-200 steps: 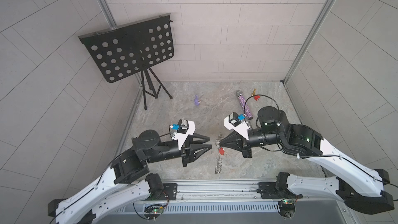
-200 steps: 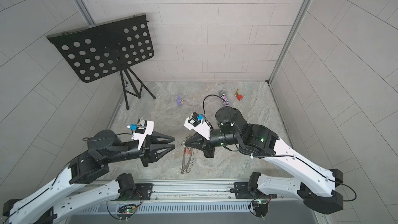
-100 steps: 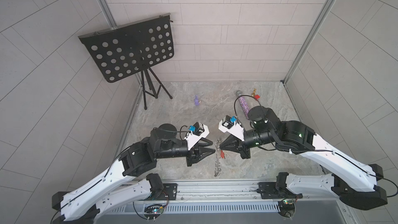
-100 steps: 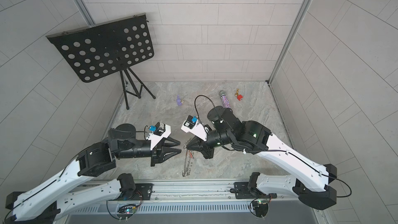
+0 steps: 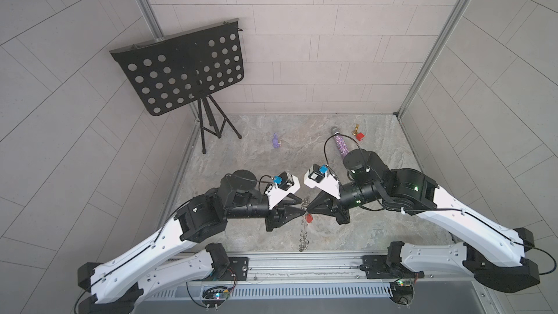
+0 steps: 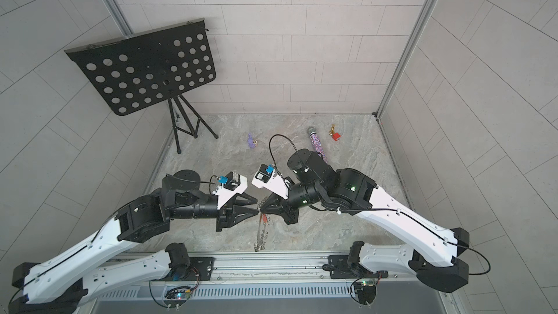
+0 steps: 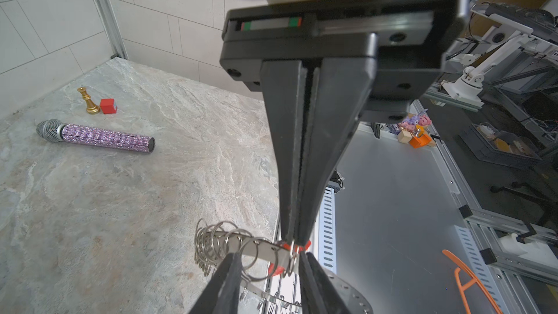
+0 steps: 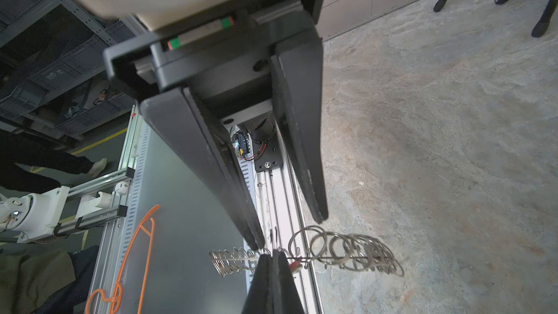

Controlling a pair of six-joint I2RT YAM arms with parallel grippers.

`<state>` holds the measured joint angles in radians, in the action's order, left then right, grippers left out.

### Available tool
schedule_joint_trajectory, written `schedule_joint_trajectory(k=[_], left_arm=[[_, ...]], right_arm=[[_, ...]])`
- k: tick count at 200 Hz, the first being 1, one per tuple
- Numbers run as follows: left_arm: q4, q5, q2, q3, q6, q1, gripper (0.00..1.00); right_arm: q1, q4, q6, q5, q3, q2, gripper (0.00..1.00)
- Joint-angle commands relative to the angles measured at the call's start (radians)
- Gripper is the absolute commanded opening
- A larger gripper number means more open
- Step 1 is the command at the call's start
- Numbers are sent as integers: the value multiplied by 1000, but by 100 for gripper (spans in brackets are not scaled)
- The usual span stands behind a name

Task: Attach keys to a key ring
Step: Adjust the key on the keyring.

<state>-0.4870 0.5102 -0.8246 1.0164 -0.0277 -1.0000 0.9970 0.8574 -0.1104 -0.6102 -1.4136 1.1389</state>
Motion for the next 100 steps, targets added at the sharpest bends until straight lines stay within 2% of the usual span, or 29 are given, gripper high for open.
schedule_joint_trajectory(k=[1, 74, 91, 100], left_arm=[[5, 26, 2, 29, 17, -3, 36], [20, 43, 5, 24, 10, -3, 19], [25, 52, 3, 22, 11, -3, 11], [25, 53, 3, 22, 11, -3, 2]], right_arm=[[5, -35, -7, -21, -19, -6, 0], [6, -50, -16, -23, -9, -8, 0], [6, -54, -18, -23, -7, -7, 0], [6, -54, -18, -23, -7, -7, 0]])
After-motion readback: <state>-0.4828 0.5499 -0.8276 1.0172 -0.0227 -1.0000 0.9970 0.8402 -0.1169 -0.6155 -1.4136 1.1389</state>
